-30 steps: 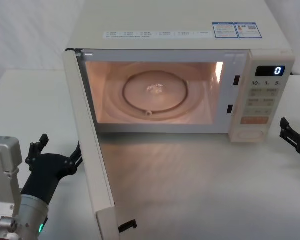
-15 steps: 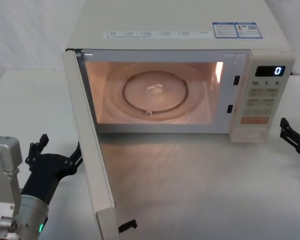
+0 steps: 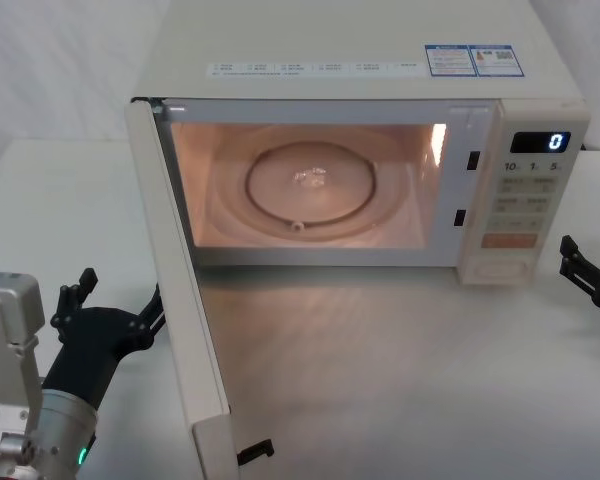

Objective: Press the button to open the microwave door with one hand; close the microwave door with the other hand.

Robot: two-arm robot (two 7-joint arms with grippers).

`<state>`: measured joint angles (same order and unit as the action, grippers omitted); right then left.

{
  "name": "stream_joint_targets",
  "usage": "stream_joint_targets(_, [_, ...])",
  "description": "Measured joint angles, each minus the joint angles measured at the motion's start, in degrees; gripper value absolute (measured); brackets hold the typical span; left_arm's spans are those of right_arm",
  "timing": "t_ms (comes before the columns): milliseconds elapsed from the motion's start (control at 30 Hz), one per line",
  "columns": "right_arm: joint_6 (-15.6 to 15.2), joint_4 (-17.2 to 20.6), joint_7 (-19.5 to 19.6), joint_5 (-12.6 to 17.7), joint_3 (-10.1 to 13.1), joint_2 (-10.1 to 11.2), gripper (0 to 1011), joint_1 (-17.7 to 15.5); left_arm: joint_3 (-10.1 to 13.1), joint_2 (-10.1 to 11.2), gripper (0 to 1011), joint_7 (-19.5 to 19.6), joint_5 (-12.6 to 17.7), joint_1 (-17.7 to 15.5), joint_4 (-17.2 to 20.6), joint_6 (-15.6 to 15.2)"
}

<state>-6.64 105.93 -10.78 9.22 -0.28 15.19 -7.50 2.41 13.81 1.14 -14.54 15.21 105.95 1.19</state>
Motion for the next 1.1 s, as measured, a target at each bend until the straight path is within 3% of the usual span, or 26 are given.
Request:
stream_joint_targets(833, [0.0, 0.0, 0.0, 0.0, 0.0, 0.0, 1002, 0.0, 0.0, 0.0, 1001, 0.0, 0.0, 0.0, 0.0, 0.0])
stream_joint_targets(1100, [-0.01, 0.0, 0.0, 0.0, 0.0, 0.0, 1002, 0.0, 0.0, 0.0, 821, 0.0, 0.0, 0.0, 0.0, 0.0])
